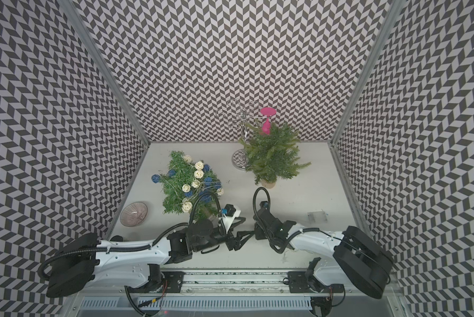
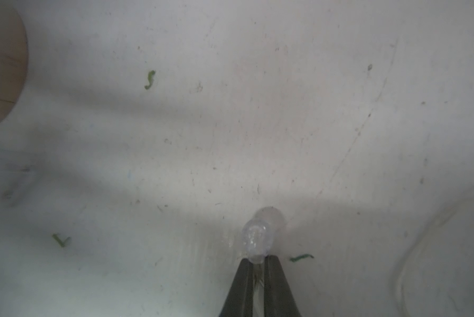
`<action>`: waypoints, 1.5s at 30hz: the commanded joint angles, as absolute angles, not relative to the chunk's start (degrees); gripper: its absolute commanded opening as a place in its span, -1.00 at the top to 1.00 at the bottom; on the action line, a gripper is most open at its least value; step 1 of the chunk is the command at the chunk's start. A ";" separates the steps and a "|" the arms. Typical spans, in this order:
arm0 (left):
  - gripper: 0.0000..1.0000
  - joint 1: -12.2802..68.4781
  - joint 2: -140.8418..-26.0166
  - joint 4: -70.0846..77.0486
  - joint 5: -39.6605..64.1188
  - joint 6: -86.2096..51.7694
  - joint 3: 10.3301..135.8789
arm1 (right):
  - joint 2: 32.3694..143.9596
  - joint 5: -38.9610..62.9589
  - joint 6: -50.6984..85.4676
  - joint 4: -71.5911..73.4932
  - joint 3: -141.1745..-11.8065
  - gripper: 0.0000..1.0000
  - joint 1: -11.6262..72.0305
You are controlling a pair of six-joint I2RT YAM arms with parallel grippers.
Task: Wrap string light around the christmas tree
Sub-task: Pick up the light string from the center of the board.
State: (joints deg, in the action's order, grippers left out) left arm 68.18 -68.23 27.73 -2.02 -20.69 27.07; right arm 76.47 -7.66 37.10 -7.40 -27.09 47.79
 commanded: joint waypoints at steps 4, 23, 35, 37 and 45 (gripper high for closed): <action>-0.46 67.34 -65.69 29.98 -1.66 -21.55 25.12 | 84.31 -6.93 34.29 5.51 -27.63 0.78 45.48; -0.22 72.25 -76.22 34.54 7.14 -13.36 26.76 | 57.78 -4.83 35.41 -22.55 -28.25 -0.19 45.22; -0.17 72.17 -75.58 35.54 5.60 -14.88 24.86 | 67.32 -4.31 40.42 -26.91 -26.49 -0.12 47.30; -0.17 72.11 -74.45 35.61 4.93 -14.99 23.98 | 69.22 -6.51 41.01 -27.64 -26.76 -0.11 48.42; -0.17 70.01 -72.78 37.52 5.80 -16.74 21.66 | 72.05 -8.82 39.58 -21.94 -28.18 0.73 48.67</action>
